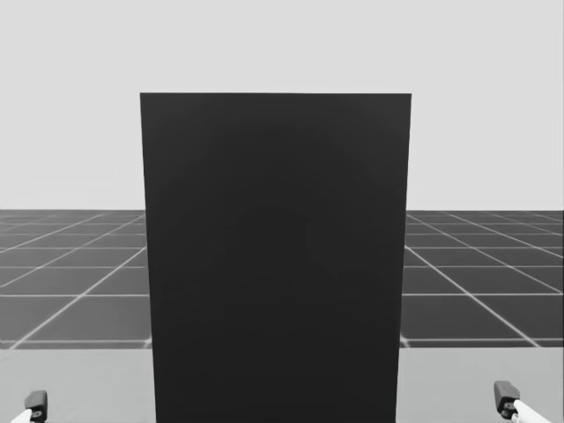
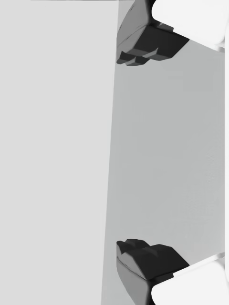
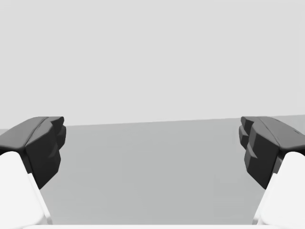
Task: Reach around the screen and pick up the object behind it.
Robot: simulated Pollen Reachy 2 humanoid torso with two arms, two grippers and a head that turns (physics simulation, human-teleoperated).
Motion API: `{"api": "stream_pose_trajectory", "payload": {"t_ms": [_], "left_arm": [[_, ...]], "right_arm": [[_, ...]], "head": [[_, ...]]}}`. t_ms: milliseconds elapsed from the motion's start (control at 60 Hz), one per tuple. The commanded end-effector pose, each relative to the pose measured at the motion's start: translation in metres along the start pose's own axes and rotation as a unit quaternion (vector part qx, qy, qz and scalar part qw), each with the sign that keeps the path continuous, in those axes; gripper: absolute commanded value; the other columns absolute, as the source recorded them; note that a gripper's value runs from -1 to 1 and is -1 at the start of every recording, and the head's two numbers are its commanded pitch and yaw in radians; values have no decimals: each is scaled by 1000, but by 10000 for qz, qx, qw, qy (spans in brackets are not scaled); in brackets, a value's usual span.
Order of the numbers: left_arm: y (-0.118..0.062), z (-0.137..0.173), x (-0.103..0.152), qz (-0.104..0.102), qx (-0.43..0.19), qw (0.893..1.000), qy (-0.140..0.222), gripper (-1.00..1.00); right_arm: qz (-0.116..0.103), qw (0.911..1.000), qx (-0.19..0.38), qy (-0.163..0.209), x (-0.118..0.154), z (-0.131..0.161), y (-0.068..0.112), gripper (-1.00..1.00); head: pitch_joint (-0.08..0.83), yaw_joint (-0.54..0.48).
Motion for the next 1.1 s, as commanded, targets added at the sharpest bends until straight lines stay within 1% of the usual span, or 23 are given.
{"api": "stream_pose_trajectory", "payload": {"t_ms": [17,67,117,167,200,267,283,350,400,417,517,533,633,650,717,733,767,783,833,850,983,1033,1100], "left_arm": [[-1,0,-1,-6,-39,10000,13,-1000],[-1,1,-1,-10,-62,10000,34,-1000],[-1,1,-1,11,-117,9999,93,-1000],[-1,3,0,60,-312,9993,197,-1000],[-1,5,1,103,-552,9981,266,-1000],[0,11,7,395,-1130,9921,366,-1000],[0,12,8,413,-1201,9912,386,-1000],[1,19,16,409,-1535,9865,387,-1000],[2,24,23,497,-1754,9825,393,-1000],[1,29,28,486,-1884,9801,396,-1000],[0,43,35,344,-2354,9700,506,-1000],[-1,50,36,249,-2540,9653,553,-1000],[-1,67,37,186,-2990,9522,592,-1000],[0,73,38,129,-3138,9477,570,-1000],[1,81,40,182,-3336,9409,553,-1000],[2,86,43,192,-3479,9358,535,-1000],[3,90,44,175,-3550,9332,523,-1000],[3,95,48,187,-3675,9285,494,-1000],[3,99,51,219,-3803,9233,489,-1000],[3,103,53,190,-3868,9207,483,-1000],[2,113,54,160,-4110,9085,731,-1000],[1,115,50,59,-4153,9062,790,-1000],[-2,115,46,47,-4216,9027,857,-1000]], "right_arm": [[239,9997,-56,-10,-2,3,1,-1000],[189,9996,187,46,-3,4,3,-1000],[19,9989,448,125,-3,5,5,-1000],[45,9967,794,170,-3,6,7,-1000],[46,9940,1072,211,-2,8,9,-1000],[24,9850,1708,234,4,14,10,-1000],[94,9838,1782,197,5,16,9,-1000],[51,9730,2306,120,10,25,8,-1000],[-6,9635,2675,98,14,31,7,-1000],[-50,9558,2940,100,16,35,7,-1000],[-55,9378,3469,123,18,46,8,-1000],[-105,9294,3687,141,18,49,10,-1000],[-179,9076,4192,169,20,59,12,-1000],[-214,8980,4389,213,21,63,12,-1000],[-253,8848,4646,235,23,68,13,-1000],[-262,8750,4826,274,24,72,13,-1000],[-280,8686,4937,311,24,75,12,-1000],[-310,8573,5125,377,25,80,12,-1000],[-307,8509,5227,425,25,83,11,-1000],[-323,8444,5321,531,25,86,11,-1000],[-272,8371,5386,914,18,90,7,-1000],[-206,8403,5336,928,15,90,5,-1000],[-170,8404,5328,982,13,89,4,-1000]], "head": [[-22,-14],[-22,-14],[-21,-14],[-20,-14],[-19,-15],[-15,-18],[-14,-18],[-12,-20],[-10,-20],[-7,-20],[1,-16],[3,-16],[10,-19],[13,-19],[17,-19],[21,-18],[23,-17],[25,-15],[27,-15],[29,-14],[36,-18],[39,-23],[42,-27]]}}
